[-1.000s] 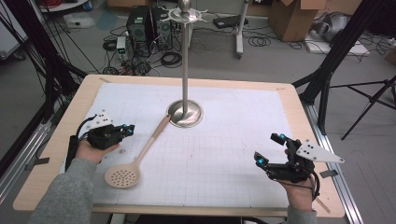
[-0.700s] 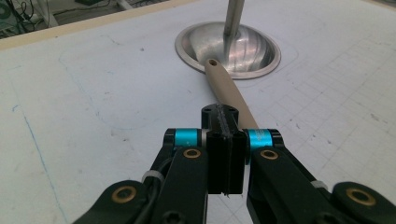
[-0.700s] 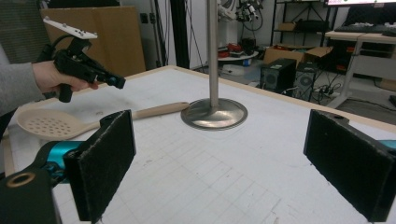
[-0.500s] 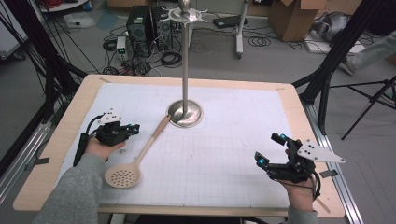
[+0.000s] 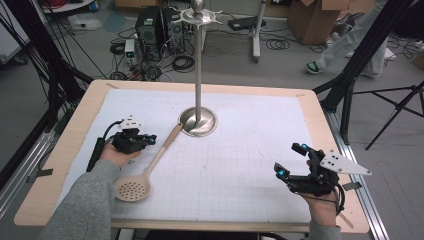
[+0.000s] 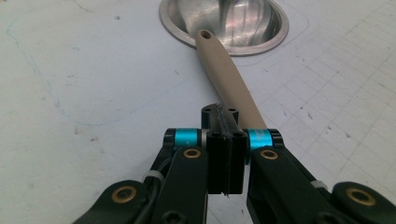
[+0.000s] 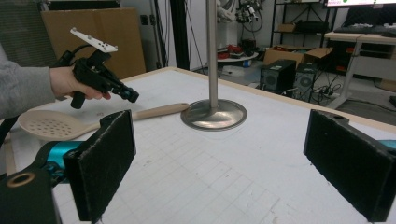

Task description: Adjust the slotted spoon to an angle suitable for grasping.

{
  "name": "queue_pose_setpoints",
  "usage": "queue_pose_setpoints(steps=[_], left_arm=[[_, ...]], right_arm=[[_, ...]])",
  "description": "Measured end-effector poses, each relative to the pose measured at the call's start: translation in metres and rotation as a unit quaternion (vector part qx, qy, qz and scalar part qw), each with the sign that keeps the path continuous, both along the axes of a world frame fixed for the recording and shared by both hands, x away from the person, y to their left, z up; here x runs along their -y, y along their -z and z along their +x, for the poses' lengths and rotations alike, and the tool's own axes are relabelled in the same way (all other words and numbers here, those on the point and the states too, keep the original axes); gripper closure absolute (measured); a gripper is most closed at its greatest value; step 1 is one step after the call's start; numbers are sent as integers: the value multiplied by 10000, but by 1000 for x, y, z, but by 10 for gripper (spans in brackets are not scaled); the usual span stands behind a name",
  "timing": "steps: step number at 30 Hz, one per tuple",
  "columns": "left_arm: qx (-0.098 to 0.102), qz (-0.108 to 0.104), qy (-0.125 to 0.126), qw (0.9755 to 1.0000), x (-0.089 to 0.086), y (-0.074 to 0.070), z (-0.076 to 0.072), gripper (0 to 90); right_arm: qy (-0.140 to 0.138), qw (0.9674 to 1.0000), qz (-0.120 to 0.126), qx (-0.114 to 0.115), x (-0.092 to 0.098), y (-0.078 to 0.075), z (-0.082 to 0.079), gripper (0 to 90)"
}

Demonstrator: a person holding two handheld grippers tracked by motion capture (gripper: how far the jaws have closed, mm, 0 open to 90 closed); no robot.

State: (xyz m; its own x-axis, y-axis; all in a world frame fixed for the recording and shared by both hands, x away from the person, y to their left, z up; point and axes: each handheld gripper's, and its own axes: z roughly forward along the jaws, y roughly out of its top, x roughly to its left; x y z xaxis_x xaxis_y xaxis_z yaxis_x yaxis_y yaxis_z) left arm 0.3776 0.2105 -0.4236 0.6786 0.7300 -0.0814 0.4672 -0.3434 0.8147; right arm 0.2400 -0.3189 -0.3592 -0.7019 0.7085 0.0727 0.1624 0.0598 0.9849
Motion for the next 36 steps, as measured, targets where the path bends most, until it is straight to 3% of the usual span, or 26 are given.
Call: queue_pose_setpoints(steps=[6,7,15,36], left_arm=[[-127,166,125,9997,8,7,4,897],[-190,272,171,9993,9,11,6,897],[-331,332,378,9982,15,18,8,897],[-348,251,469,9980,16,19,7,898]], right_arm=[[-9,10000,5,18,1,0,0,84],[-8,10000,5,17,1,0,-1,85],[18,10000,21,45,3,-1,-2,85],[50,10000,44,31,6,-1,-4,84]])
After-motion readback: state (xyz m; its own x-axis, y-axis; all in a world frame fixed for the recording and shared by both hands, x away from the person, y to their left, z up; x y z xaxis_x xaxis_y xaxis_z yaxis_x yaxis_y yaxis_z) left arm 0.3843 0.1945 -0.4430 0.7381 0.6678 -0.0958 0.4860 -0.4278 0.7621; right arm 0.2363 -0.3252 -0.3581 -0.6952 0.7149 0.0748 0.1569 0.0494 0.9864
